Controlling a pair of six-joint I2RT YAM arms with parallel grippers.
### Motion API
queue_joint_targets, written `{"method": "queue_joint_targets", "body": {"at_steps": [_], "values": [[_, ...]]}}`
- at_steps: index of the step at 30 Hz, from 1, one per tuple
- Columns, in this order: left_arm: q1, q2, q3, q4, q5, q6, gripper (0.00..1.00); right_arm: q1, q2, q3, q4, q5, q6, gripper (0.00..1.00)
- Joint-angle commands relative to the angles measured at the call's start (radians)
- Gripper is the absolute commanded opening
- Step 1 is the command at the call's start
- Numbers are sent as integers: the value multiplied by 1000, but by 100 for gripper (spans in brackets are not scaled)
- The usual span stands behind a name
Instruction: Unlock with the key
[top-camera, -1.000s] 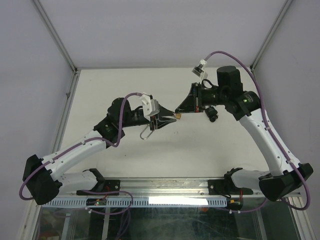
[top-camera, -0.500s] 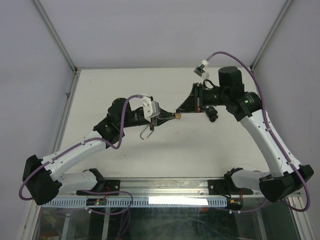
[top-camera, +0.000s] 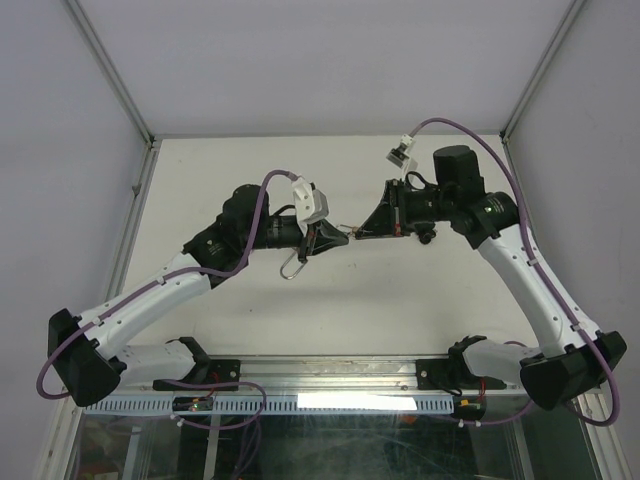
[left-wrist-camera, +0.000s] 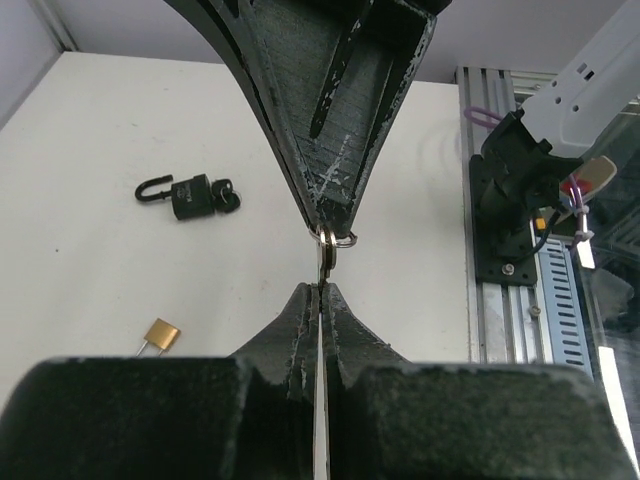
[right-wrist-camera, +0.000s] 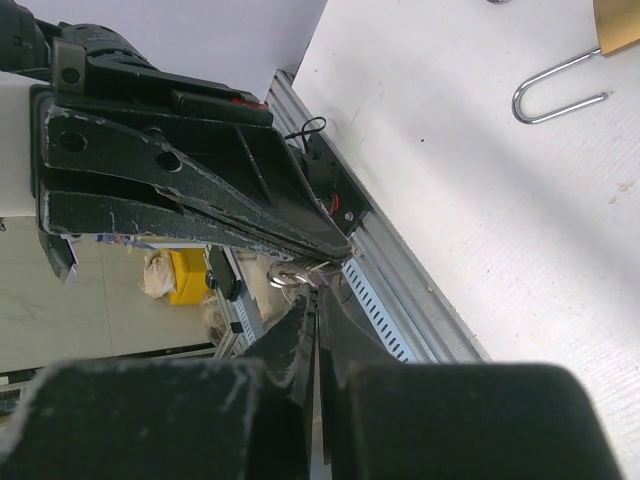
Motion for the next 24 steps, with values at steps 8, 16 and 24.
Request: {"method": "queue_joint_targets", "body": {"at_steps": [8,16,24], "values": [[-13,-1,85,-63,33,-7,0,-21,-23,23,-61,-31,-96,37],[-14,25,136,-173,1,14,0,-24,6,95,-35,16,-100,50],[-16,17,144,-174,37,-4,0,21,-27,-25,262,-21,35,61]]}}
